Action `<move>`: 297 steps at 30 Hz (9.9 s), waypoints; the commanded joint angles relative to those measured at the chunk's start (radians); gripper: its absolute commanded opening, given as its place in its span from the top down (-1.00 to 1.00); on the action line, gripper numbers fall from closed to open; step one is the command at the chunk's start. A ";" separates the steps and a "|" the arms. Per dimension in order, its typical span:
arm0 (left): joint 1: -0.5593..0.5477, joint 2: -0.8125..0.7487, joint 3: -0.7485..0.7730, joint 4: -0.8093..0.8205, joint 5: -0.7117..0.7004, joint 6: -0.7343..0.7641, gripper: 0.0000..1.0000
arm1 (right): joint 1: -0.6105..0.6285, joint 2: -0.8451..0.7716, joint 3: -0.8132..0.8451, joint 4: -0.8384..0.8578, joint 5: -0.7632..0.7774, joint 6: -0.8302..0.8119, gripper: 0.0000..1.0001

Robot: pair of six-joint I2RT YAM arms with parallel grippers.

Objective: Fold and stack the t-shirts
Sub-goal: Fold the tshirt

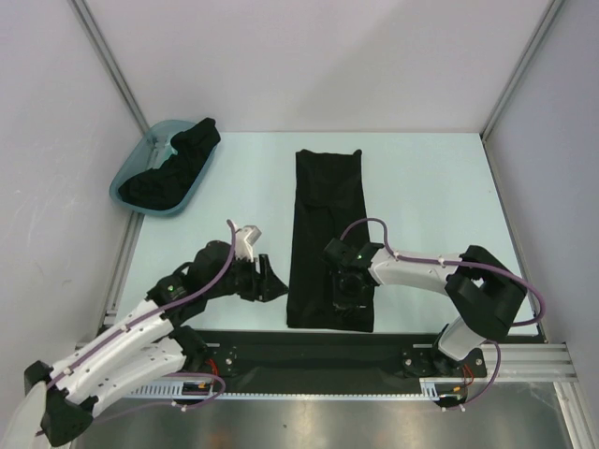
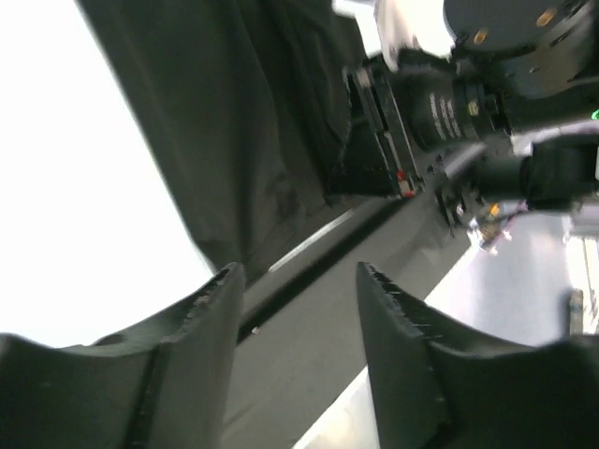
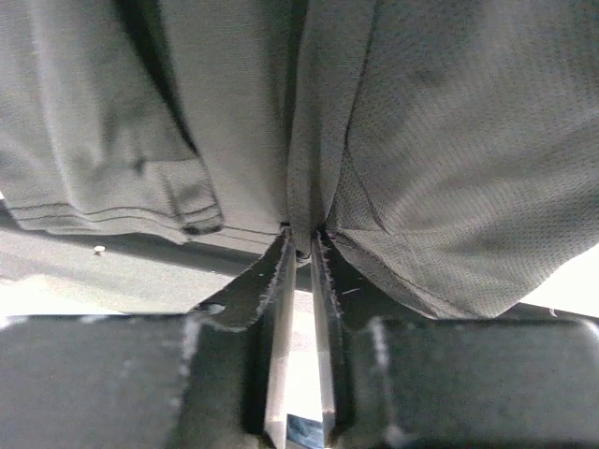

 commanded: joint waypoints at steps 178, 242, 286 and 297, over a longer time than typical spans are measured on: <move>0.102 0.763 -0.201 0.447 0.379 -0.230 0.24 | -0.500 -0.405 -0.607 0.305 -0.292 -0.162 0.26; 0.366 1.254 0.773 0.191 0.238 -0.056 0.99 | -0.804 0.459 0.628 0.095 -0.561 -0.476 1.00; 0.160 1.186 0.733 0.186 0.125 0.036 0.31 | -0.508 0.384 0.627 -0.003 0.013 -0.321 0.18; 0.162 1.246 0.789 0.149 -0.010 0.074 0.24 | -0.471 0.454 0.637 0.090 0.165 -0.313 0.15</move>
